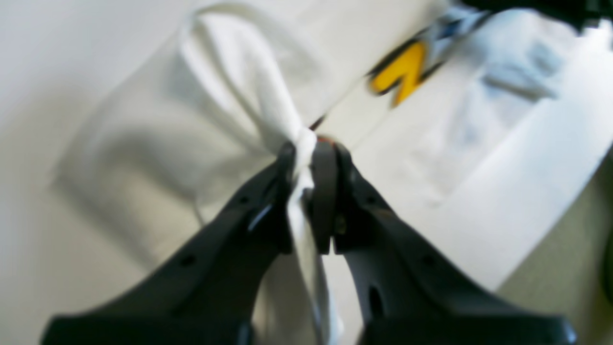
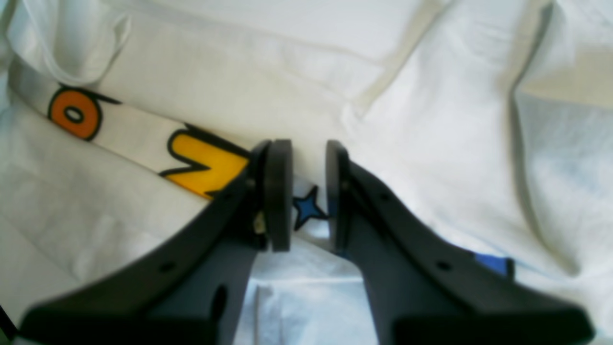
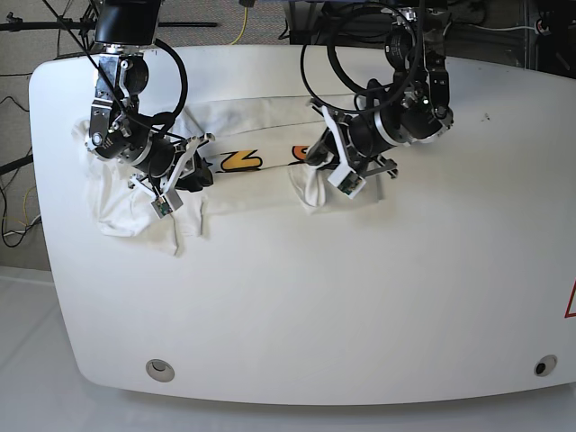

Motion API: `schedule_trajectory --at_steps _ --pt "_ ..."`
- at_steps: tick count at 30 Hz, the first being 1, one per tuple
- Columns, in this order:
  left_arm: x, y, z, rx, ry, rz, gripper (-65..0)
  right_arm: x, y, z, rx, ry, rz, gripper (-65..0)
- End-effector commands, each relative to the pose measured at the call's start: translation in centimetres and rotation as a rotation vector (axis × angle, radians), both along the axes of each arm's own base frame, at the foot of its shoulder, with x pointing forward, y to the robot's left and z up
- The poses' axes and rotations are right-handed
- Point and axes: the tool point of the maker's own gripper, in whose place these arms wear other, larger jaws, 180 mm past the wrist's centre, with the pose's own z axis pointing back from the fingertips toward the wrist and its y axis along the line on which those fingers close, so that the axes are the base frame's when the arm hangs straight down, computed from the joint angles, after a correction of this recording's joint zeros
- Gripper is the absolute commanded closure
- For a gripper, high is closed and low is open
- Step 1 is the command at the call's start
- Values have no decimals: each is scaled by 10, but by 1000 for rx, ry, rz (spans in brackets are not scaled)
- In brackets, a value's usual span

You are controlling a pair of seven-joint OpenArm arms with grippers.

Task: Fold the T-shirt properly
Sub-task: 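Fold the strip end with the left gripper toward the right gripper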

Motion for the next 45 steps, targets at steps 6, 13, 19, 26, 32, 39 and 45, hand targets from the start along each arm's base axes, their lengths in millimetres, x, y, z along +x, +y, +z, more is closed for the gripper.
schedule_trajectory --at_steps 6,13,19,26,32,39,45 --pt "-5 -37 22 -61 -64 -106 -4 9 -1 15 9 -53 6 -112" --pt "-21 -67 30 -107 -78 -192 -10 8 0 12 3 -44 11 -112" --pt "-26 -80 34 -163 -72 -216 -9 8 0 12 4 -44 10 -112" --pt "-26 -83 31 -180 -61 -219 -9 7 1 11 2 -41 12 -112" --pt "-21 -78 28 -188 -47 -189 -9 6 2 9 -3 -32 18 -113" --pt "-19 -77 24 -186 -37 -185 -10 6 2 9 -4 -32 17 -112" --pt "-22 -81 16 -183 -11 -202 0 5 2 9 -5 -30 19 -114"
